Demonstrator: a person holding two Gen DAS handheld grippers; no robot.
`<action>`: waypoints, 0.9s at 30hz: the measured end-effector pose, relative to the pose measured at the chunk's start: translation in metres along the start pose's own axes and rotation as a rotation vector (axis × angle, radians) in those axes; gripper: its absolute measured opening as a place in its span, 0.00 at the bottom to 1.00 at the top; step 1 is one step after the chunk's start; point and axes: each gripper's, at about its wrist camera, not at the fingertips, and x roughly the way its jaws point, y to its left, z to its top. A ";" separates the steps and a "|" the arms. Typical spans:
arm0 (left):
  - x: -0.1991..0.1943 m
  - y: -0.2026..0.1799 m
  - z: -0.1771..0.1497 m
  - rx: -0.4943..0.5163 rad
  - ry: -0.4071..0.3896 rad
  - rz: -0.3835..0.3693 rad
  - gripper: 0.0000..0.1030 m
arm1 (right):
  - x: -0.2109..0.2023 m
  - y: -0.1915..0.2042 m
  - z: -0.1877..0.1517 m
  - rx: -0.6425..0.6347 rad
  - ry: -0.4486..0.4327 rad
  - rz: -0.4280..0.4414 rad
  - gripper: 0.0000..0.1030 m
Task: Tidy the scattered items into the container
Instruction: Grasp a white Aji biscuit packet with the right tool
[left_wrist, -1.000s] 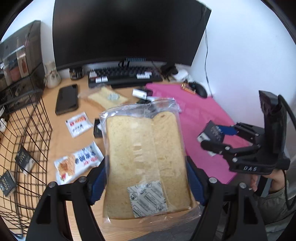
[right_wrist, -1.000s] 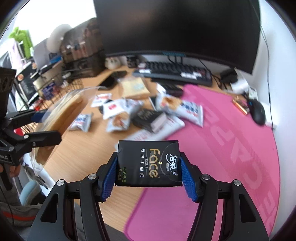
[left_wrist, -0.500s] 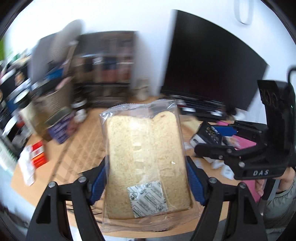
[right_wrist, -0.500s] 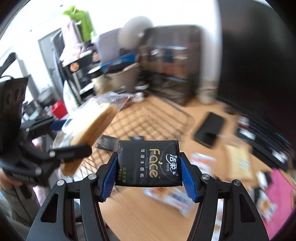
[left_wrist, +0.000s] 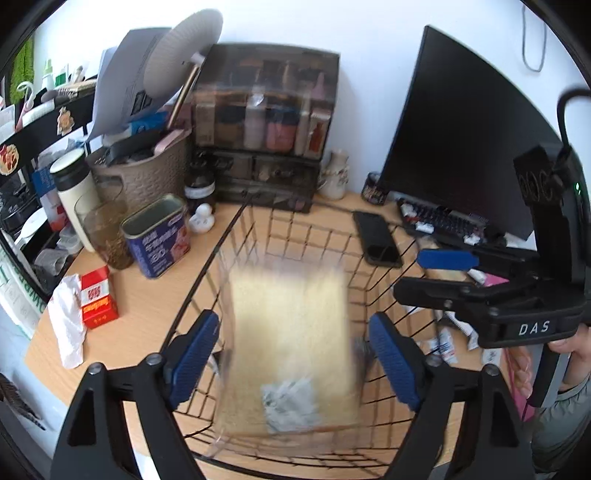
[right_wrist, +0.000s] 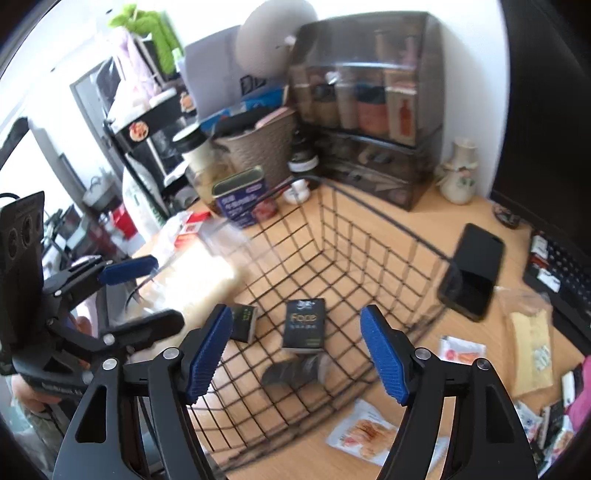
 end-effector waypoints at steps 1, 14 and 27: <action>-0.003 -0.006 0.002 0.001 -0.005 -0.013 0.82 | -0.010 -0.004 -0.003 0.001 -0.014 -0.011 0.71; 0.027 -0.211 -0.027 0.326 0.125 -0.261 0.84 | -0.167 -0.128 -0.113 0.180 -0.096 -0.267 0.75; 0.147 -0.308 -0.069 0.354 0.364 -0.308 0.84 | -0.186 -0.239 -0.229 0.394 -0.020 -0.359 0.75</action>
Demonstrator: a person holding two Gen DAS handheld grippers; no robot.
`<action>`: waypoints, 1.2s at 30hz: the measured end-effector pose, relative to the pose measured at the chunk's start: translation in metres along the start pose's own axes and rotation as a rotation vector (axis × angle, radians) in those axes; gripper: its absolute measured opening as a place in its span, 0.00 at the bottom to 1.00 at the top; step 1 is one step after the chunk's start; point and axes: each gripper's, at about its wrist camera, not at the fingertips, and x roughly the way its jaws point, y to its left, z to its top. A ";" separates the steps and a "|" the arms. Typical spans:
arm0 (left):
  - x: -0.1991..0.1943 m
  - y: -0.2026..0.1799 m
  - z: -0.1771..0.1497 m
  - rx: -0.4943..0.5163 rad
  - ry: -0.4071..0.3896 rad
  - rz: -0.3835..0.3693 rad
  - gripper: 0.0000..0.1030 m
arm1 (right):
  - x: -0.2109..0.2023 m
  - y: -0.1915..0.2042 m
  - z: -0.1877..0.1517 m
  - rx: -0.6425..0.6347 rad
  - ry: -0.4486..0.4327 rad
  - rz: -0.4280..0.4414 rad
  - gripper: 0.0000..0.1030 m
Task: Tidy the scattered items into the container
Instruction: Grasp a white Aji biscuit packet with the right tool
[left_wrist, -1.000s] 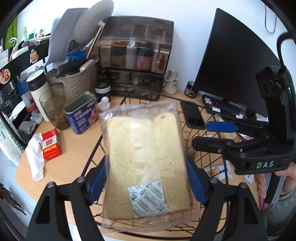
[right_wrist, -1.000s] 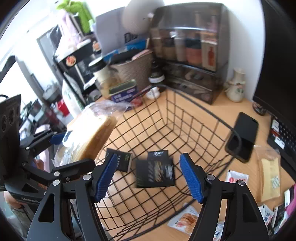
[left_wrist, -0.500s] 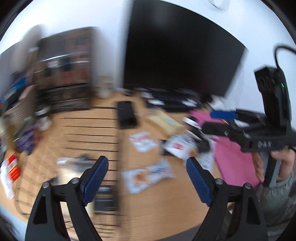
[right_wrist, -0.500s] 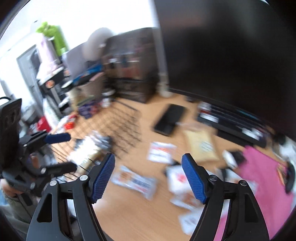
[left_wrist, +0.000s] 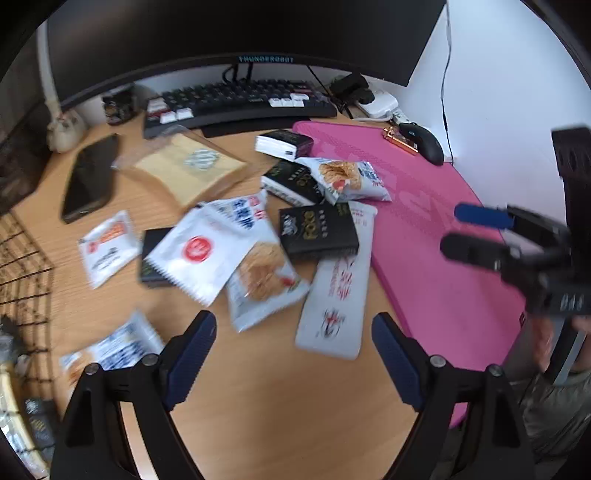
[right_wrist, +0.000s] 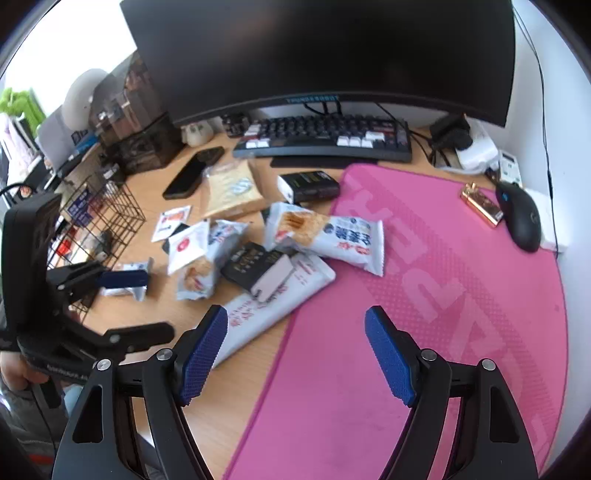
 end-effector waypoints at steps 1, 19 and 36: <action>0.007 0.000 0.004 -0.005 0.008 0.018 0.84 | 0.003 -0.002 -0.001 0.001 0.003 0.001 0.75; 0.033 0.028 0.029 -0.049 -0.031 0.066 0.38 | 0.053 -0.032 0.052 -0.068 -0.010 -0.104 0.75; 0.023 0.035 0.021 -0.050 0.030 0.055 0.59 | 0.090 -0.028 0.038 -0.143 0.138 -0.064 0.71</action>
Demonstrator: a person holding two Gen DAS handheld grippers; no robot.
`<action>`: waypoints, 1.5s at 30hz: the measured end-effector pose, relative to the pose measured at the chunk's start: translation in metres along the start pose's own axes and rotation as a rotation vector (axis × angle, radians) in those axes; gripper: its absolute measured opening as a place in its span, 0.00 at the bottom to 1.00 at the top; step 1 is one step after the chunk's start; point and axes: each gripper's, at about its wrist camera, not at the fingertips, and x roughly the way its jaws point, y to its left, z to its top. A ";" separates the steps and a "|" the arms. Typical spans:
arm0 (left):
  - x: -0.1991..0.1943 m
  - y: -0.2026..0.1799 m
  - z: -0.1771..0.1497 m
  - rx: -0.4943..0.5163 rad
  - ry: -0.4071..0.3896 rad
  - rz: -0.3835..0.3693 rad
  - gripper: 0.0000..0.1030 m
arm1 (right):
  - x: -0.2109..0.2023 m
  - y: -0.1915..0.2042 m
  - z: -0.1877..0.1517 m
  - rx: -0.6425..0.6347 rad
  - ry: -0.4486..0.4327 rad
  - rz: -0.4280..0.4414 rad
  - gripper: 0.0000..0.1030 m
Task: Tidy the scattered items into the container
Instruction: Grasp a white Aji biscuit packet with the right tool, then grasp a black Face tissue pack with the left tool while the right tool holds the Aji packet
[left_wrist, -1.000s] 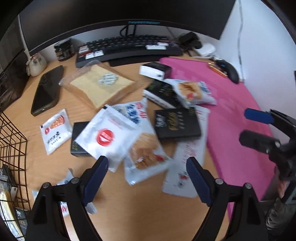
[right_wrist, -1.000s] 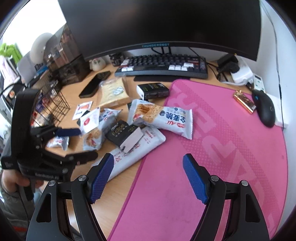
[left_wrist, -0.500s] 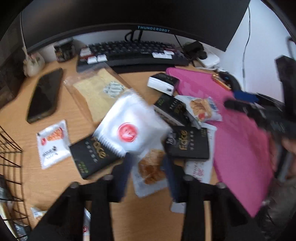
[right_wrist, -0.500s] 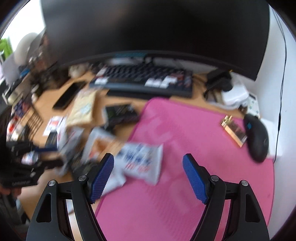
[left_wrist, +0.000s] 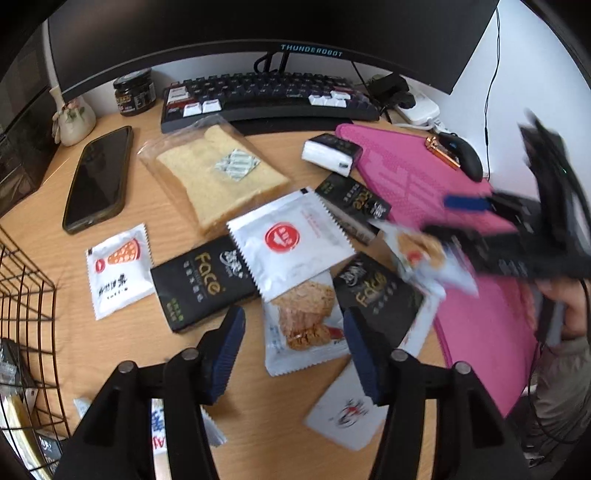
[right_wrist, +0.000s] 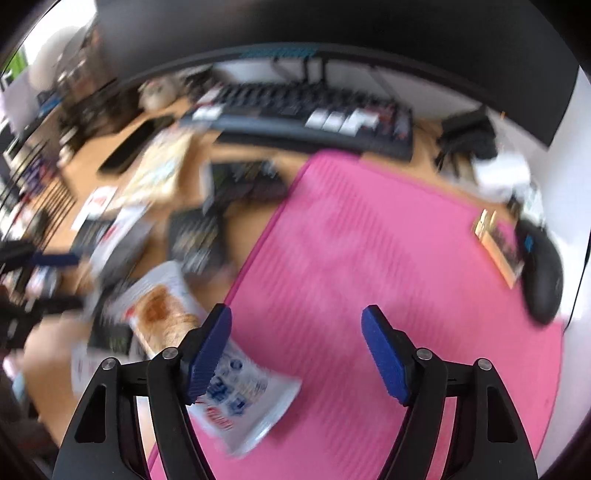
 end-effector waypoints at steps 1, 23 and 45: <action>0.000 0.001 -0.001 -0.001 0.002 -0.003 0.59 | -0.004 0.004 -0.010 -0.012 0.010 0.019 0.71; -0.020 0.001 -0.039 0.007 0.034 0.036 0.62 | -0.038 0.079 -0.081 -0.045 -0.042 -0.031 0.35; 0.017 -0.055 -0.014 -0.011 0.063 -0.021 0.66 | -0.061 0.040 -0.083 0.009 -0.074 -0.027 0.35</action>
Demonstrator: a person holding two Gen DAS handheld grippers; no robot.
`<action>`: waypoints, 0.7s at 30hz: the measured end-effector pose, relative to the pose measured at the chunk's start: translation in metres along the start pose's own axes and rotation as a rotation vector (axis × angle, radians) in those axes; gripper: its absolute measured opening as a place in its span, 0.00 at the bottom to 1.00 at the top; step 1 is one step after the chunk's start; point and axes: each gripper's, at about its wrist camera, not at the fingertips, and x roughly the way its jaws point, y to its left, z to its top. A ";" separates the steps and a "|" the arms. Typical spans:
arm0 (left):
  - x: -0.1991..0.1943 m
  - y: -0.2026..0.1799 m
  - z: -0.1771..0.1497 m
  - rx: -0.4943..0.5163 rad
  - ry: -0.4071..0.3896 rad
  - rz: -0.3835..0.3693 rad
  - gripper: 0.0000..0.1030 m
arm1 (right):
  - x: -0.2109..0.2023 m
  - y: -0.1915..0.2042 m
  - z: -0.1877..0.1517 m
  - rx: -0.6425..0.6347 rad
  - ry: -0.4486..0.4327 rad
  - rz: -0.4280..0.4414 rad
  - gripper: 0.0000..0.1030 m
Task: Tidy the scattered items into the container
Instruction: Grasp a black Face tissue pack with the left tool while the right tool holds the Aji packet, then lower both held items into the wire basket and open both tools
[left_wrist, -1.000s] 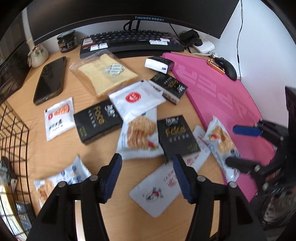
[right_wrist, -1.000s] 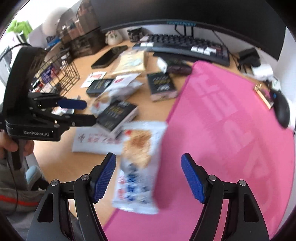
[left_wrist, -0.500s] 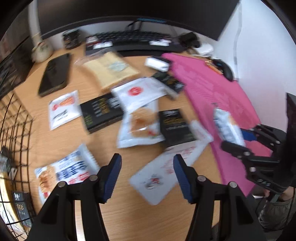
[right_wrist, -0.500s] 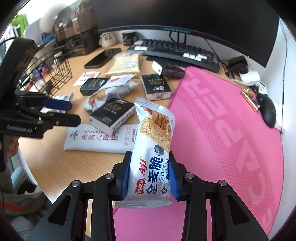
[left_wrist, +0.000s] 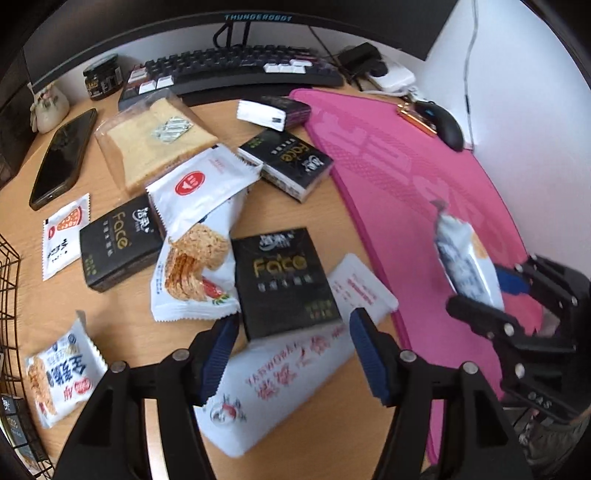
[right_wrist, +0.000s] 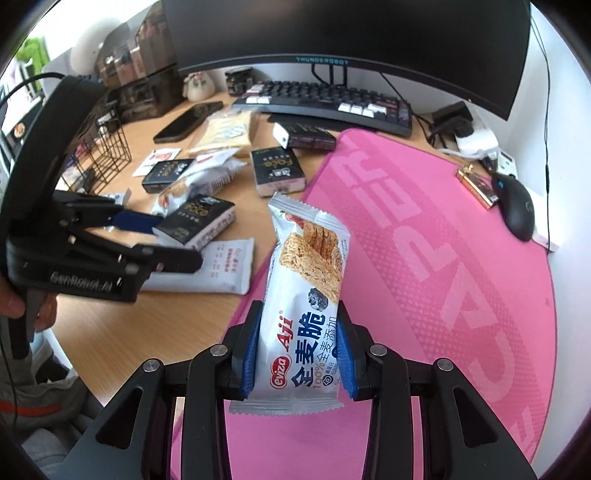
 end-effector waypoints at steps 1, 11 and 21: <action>0.003 0.001 0.003 -0.008 0.002 0.005 0.66 | 0.001 -0.002 -0.001 0.003 0.002 0.002 0.35; 0.001 0.005 0.007 0.020 -0.043 -0.027 0.51 | 0.006 -0.008 -0.002 0.018 0.002 0.005 0.35; -0.073 0.016 -0.004 0.039 -0.178 -0.054 0.51 | -0.022 0.023 0.017 -0.019 -0.059 -0.003 0.35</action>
